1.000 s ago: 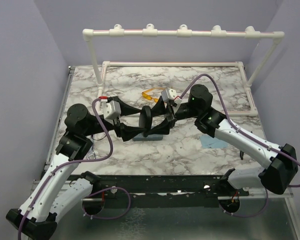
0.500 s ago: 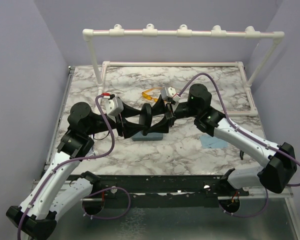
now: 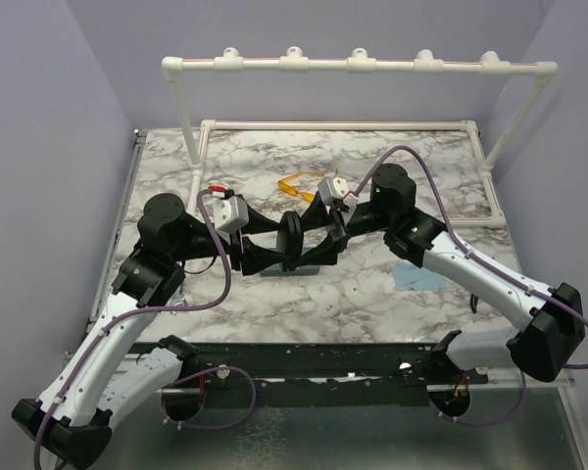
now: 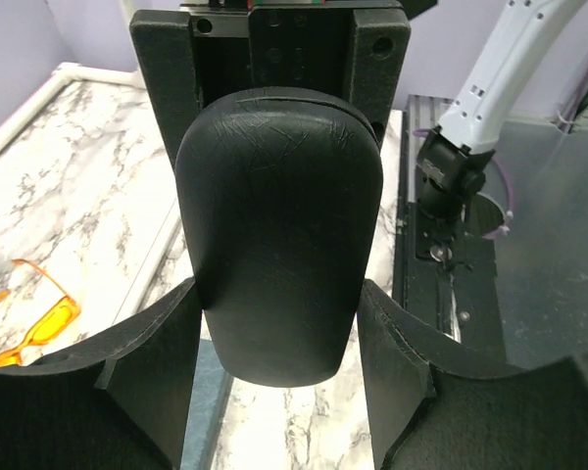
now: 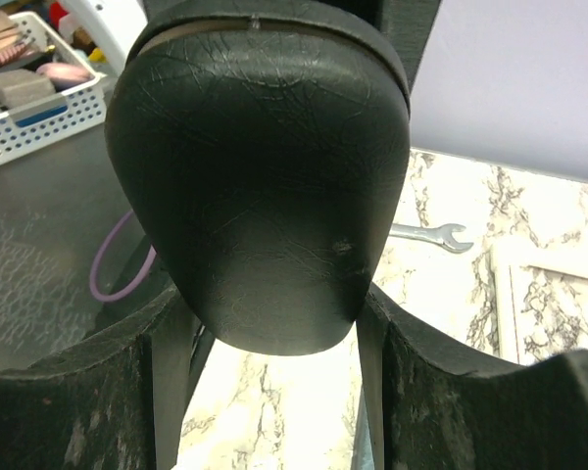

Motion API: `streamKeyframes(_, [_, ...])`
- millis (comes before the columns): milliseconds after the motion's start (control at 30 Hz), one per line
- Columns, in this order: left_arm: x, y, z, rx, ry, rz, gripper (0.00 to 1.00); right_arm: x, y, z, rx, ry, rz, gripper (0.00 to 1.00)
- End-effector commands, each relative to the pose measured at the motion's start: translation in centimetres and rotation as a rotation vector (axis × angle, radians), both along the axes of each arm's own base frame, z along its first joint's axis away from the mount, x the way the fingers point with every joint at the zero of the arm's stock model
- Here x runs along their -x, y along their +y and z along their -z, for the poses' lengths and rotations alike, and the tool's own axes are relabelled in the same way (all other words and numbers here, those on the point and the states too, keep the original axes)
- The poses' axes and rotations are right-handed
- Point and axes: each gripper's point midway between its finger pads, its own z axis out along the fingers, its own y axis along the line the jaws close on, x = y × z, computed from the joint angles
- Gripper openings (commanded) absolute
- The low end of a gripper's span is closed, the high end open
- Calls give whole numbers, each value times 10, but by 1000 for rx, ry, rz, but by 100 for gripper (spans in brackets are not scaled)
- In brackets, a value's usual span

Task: Organize the sunglasses
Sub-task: Open the sunglasses case at the center of the board.

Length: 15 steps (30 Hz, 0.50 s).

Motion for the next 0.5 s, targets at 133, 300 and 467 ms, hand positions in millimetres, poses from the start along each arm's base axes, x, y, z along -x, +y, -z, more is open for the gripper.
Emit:
streamKeyframes(133, [10,4,-11,-48,-101,77,0,46,-24,-7,27,-16,-214,12])
streamKeyframes(300, [-4,11,3,-136,-167,22,0,59,-32,-7,33,2,-252,11])
streamKeyframes(467, [-8,13,4,-166,-192,21,0,72,-43,-8,29,26,-253,10])
